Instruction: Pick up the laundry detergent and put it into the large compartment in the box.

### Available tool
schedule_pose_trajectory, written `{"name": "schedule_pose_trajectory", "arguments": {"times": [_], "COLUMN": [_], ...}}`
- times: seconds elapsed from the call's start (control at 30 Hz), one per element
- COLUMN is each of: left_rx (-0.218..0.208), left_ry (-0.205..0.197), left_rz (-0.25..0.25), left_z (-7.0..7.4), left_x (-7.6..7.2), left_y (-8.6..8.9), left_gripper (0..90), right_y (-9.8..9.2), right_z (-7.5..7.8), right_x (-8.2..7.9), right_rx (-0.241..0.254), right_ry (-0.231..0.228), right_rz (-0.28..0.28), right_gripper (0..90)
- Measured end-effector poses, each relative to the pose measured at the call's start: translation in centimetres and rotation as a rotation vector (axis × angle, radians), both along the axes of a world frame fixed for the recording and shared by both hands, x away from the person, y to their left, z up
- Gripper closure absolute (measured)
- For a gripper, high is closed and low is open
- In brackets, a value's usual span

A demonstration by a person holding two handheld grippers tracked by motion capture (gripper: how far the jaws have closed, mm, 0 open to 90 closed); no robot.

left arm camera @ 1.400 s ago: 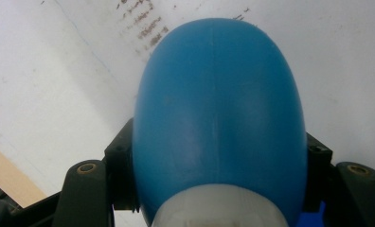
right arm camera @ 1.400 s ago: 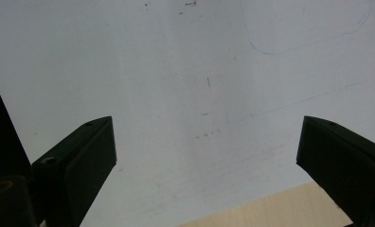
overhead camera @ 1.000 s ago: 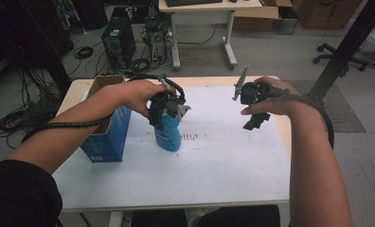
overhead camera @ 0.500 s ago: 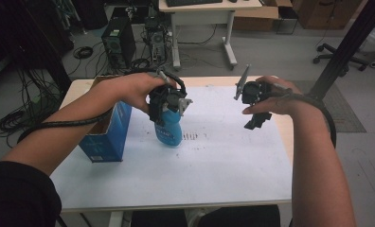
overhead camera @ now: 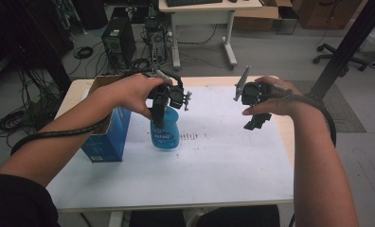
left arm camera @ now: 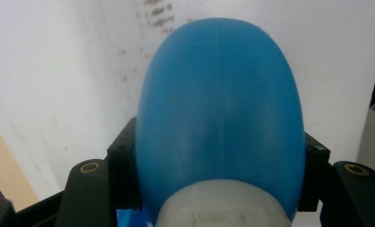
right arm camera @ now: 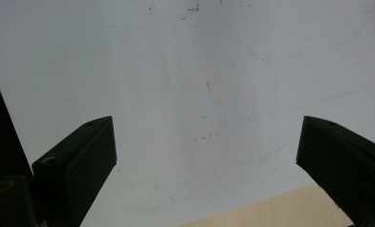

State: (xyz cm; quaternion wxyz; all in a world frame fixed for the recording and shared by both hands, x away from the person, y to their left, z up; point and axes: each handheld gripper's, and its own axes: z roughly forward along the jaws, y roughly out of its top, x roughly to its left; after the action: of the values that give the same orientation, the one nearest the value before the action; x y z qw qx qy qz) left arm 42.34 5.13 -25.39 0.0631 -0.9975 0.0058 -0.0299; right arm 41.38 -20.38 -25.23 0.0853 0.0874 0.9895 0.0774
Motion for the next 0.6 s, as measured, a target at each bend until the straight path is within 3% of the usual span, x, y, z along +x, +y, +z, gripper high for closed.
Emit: {"name": "schedule_pose_trajectory", "arguments": {"times": [0.03,0.07,0.13,0.17,0.23,0.27,0.37,0.4,0.47,0.6], "left_rx": [0.006,0.006,0.003,0.003,-0.010,-0.010,-0.031,-0.042,-0.048,-0.075], "left_ry": [-0.008,-0.008,-0.001,-0.001,0.011,0.011,0.024,0.035,0.038,0.019], "left_rz": [0.058,0.058,0.142,0.142,0.221,0.221,0.302,0.356,0.375,0.471], "left_z": [0.3,0.3,1.0,1.0,1.7,1.7,2.4,3.0,3.3,4.9], "left_x": [0.0,0.0,0.0,0.0,0.0,0.0,-0.3,-0.4,-0.4,-0.9], "left_y": [0.1,0.1,0.3,0.3,0.6,0.6,0.8,1.0,1.1,1.5], "left_gripper": [37.5,37.5,37.4,37.4,37.5,37.5,37.5,37.5,37.5,37.5], "right_y": [0.1,0.1,0.2,0.2,0.2,0.2,0.2,0.2,0.1,0.1], "right_z": [0.0,0.0,-0.1,-0.1,-0.1,-0.1,0.0,0.0,0.1,0.1], "right_x": [-0.1,-0.1,-0.1,-0.1,0.0,0.0,0.1,0.1,0.2,0.2], "right_rx": [-0.002,-0.002,0.000,0.000,0.006,0.007,0.011,0.010,0.010,-0.002], "right_ry": [-0.001,-0.001,-0.003,-0.003,-0.005,-0.007,-0.010,-0.011,-0.012,-0.011], "right_rz": [0.011,0.011,0.024,0.024,0.032,0.033,0.042,0.048,0.053,0.060], "right_gripper": [5.6,5.6,5.7,5.7,5.7,5.7,5.7,5.7,5.7,5.8]}}
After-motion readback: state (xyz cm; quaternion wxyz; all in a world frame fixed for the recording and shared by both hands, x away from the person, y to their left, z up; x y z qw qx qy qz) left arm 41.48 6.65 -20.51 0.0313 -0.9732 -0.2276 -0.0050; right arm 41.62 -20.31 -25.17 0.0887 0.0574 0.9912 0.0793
